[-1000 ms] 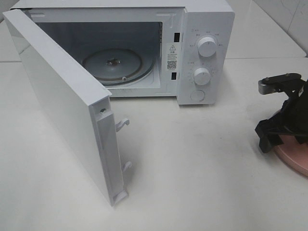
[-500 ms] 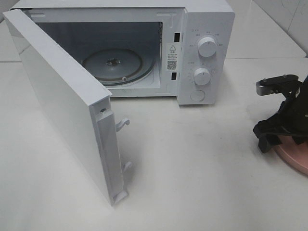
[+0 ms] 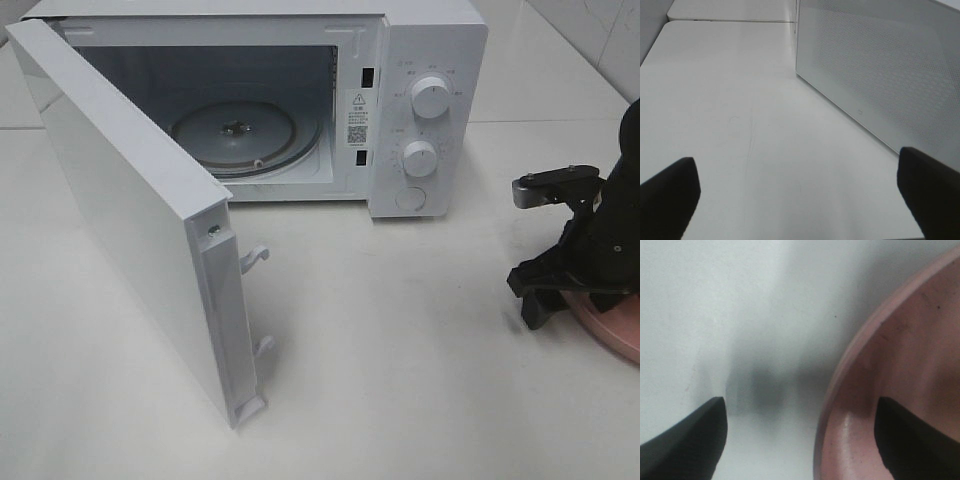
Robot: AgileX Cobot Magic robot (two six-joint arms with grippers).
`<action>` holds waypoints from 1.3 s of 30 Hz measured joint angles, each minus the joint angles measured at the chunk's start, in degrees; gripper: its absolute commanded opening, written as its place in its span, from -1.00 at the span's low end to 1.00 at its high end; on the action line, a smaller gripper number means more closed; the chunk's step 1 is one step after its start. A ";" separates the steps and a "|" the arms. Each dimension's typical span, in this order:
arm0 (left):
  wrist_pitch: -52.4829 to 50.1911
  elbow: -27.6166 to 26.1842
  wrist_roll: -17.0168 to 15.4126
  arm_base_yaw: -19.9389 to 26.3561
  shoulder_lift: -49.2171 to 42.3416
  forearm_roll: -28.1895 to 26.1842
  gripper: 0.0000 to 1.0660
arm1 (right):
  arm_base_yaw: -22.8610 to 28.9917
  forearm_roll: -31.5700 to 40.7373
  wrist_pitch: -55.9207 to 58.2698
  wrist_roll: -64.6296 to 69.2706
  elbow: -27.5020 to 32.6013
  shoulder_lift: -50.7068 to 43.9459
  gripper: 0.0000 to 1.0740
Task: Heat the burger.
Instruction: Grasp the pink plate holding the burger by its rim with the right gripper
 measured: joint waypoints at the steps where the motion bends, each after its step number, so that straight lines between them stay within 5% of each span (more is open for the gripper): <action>1: 0.00 0.00 0.00 0.00 0.00 0.00 0.88 | 0.00 0.00 -0.23 0.11 0.00 0.00 0.44; 19: 0.00 0.00 0.00 0.00 0.00 0.00 0.88 | 0.00 -0.17 -1.60 1.26 0.00 1.66 0.40; 24: 0.00 0.00 0.00 0.00 0.00 0.00 0.88 | 0.00 -1.15 -1.66 2.18 0.00 1.66 0.09; 26: 0.00 0.00 0.00 0.00 0.00 0.00 0.88 | 0.00 -1.55 -1.66 2.69 -0.06 1.83 -0.33; 27: 0.00 0.00 0.00 0.00 0.00 0.00 0.88 | 0.00 -1.55 -1.66 2.69 -0.06 1.83 -0.33; 28: 0.00 0.00 0.00 0.00 0.00 0.00 0.88 | 0.00 -2.01 -1.66 2.98 -0.11 1.83 -0.68; 29: 0.00 0.00 0.00 0.00 0.00 0.00 0.88 | 0.00 -2.01 -1.66 2.98 -0.11 1.83 -0.68; 31: 0.00 0.00 0.00 0.00 0.00 0.00 0.88 | -0.06 -2.69 -1.55 3.15 -0.23 1.83 -1.00; 39: 0.00 0.00 0.00 0.00 0.00 0.00 0.88 | 0.17 -4.81 -0.86 6.70 -0.23 1.49 -1.00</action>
